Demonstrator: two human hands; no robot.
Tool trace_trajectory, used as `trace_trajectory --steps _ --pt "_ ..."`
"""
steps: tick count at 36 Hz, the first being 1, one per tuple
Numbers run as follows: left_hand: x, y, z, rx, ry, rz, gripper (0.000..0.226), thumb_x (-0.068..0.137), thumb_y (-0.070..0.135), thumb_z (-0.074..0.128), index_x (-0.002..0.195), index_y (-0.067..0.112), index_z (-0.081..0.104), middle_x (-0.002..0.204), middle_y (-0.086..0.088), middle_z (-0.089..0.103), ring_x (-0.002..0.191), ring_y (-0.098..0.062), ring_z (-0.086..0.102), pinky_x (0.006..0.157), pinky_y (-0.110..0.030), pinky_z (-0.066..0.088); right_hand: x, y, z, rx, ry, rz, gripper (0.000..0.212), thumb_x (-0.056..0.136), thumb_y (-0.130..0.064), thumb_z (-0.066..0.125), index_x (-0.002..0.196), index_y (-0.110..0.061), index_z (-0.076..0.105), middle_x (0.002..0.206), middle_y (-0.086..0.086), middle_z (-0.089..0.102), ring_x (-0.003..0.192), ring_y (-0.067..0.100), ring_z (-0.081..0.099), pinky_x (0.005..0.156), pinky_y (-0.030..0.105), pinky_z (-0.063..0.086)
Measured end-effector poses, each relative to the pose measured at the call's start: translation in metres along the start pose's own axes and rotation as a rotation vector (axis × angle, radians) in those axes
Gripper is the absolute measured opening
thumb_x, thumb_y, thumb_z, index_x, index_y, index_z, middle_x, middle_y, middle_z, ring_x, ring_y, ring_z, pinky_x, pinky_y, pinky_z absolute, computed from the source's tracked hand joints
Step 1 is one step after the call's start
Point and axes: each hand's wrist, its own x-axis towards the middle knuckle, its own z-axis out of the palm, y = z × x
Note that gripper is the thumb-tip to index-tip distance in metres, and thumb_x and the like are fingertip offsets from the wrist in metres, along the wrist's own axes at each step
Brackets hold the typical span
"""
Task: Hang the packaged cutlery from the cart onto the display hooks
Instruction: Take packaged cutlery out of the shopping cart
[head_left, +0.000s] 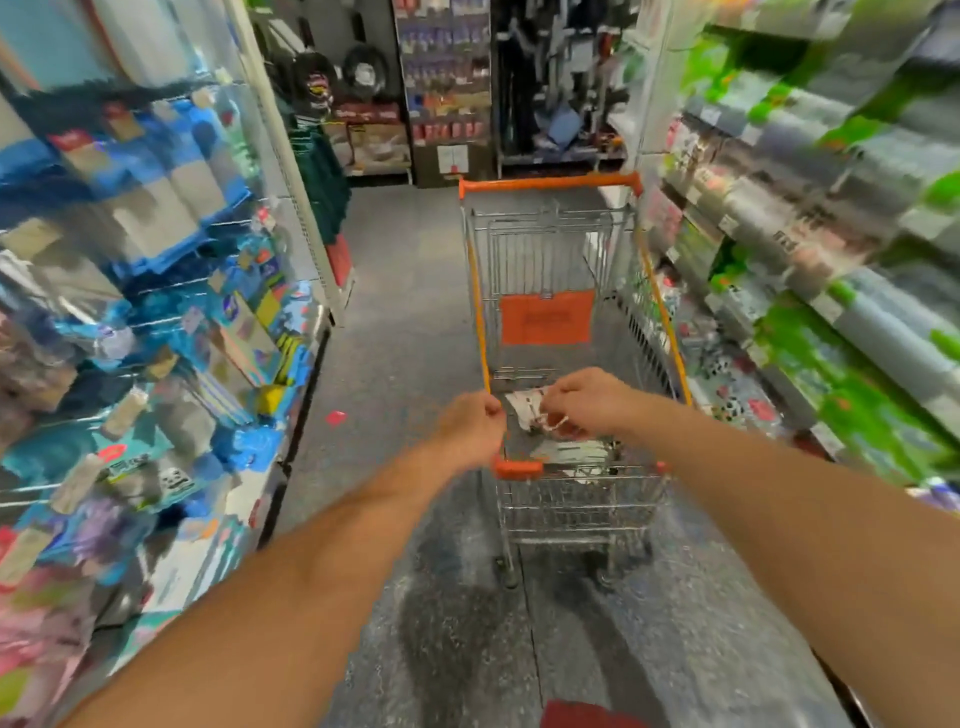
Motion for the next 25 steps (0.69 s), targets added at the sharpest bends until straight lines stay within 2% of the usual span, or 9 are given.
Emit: trace_trajectory --steps 4,8,10,13,17,20,22,23,25 --pt "0.043 0.019 0.026 0.072 -0.118 0.026 0.019 0.096 0.004 0.044 0.085 0.012 0.057 0.080 -0.019 0.058 0.072 -0.021 0.053 0.065 -0.032 0.036 0.033 0.026 -0.026 0.049 0.031 0.063 0.018 0.099 -0.013 0.056 0.094 0.000 0.068 0.080 0.012 0.065 0.063 0.019 0.059 0.047 0.022 0.047" --pt "0.094 0.029 0.055 0.094 -0.177 0.007 0.019 0.092 0.003 0.042 0.085 0.015 0.053 0.080 -0.018 0.054 0.074 -0.022 0.050 0.065 -0.035 0.032 0.073 0.055 -0.050 0.034 0.014 0.132 0.024 0.100 -0.016 0.053 0.084 -0.005 0.066 0.079 0.012 0.065 0.063 0.018 0.058 0.054 0.026 0.045" --pt "0.121 0.029 0.070 0.115 -0.219 -0.017 0.019 0.090 0.004 0.039 0.084 0.015 0.054 0.087 -0.012 0.059 0.077 -0.026 0.056 0.064 -0.038 0.039 0.097 0.068 -0.063 0.023 0.020 0.163 0.024 0.100 -0.016 0.053 0.086 -0.002 0.067 0.076 0.012 0.063 0.059 0.017 0.056 0.055 0.026 0.045" --pt "0.160 0.035 0.085 0.127 -0.248 -0.044 0.026 0.092 0.005 0.038 0.100 0.013 0.061 0.106 -0.012 0.066 0.088 -0.032 0.061 0.068 -0.035 0.043 0.140 0.087 -0.083 0.068 0.016 0.214 0.019 0.099 -0.012 0.055 0.089 0.000 0.067 0.077 0.017 0.061 0.067 0.023 0.056 0.065 0.034 0.047" --pt "0.214 0.040 0.098 0.195 -0.288 -0.066 0.030 0.096 0.001 0.041 0.118 0.009 0.059 0.112 -0.007 0.060 0.087 -0.023 0.058 0.066 -0.030 0.043 0.201 0.114 -0.108 0.041 -0.005 0.281 0.022 0.099 -0.013 0.054 0.083 -0.005 0.067 0.077 0.012 0.064 0.066 0.020 0.059 0.064 0.029 0.051" --pt "0.251 0.039 0.110 0.246 -0.298 -0.071 0.028 0.099 0.005 0.042 0.121 0.011 0.058 0.115 -0.007 0.062 0.081 -0.020 0.060 0.057 -0.026 0.044 0.245 0.137 -0.116 -0.044 -0.022 0.328 0.023 0.098 -0.010 0.053 0.081 -0.011 0.067 0.080 0.008 0.064 0.074 0.020 0.063 0.071 0.032 0.056" --pt "0.272 0.036 0.123 0.253 -0.295 -0.106 0.027 0.099 0.003 0.043 0.120 0.012 0.058 0.114 -0.007 0.063 0.083 -0.020 0.059 0.058 -0.026 0.044 0.266 0.151 -0.116 -0.184 -0.059 0.308 0.028 0.098 -0.013 0.047 0.073 -0.013 0.059 0.079 0.009 0.058 0.072 0.023 0.060 0.066 0.031 0.050" --pt "0.281 0.033 0.130 0.247 -0.296 -0.130 0.028 0.098 0.002 0.042 0.119 0.011 0.059 0.114 -0.007 0.063 0.088 -0.021 0.060 0.063 -0.028 0.047 0.275 0.158 -0.114 -0.230 -0.085 0.306 0.027 0.099 -0.016 0.044 0.075 -0.013 0.056 0.080 0.010 0.055 0.074 0.023 0.057 0.067 0.031 0.046" --pt "0.292 0.023 0.145 0.226 -0.344 -0.178 0.027 0.098 0.002 0.041 0.117 0.007 0.059 0.112 -0.011 0.064 0.091 -0.026 0.064 0.069 -0.038 0.053 0.290 0.176 -0.107 -0.314 -0.141 0.295 0.019 0.100 -0.018 0.041 0.086 -0.017 0.053 0.096 0.013 0.055 0.099 0.028 0.059 0.086 0.038 0.048"
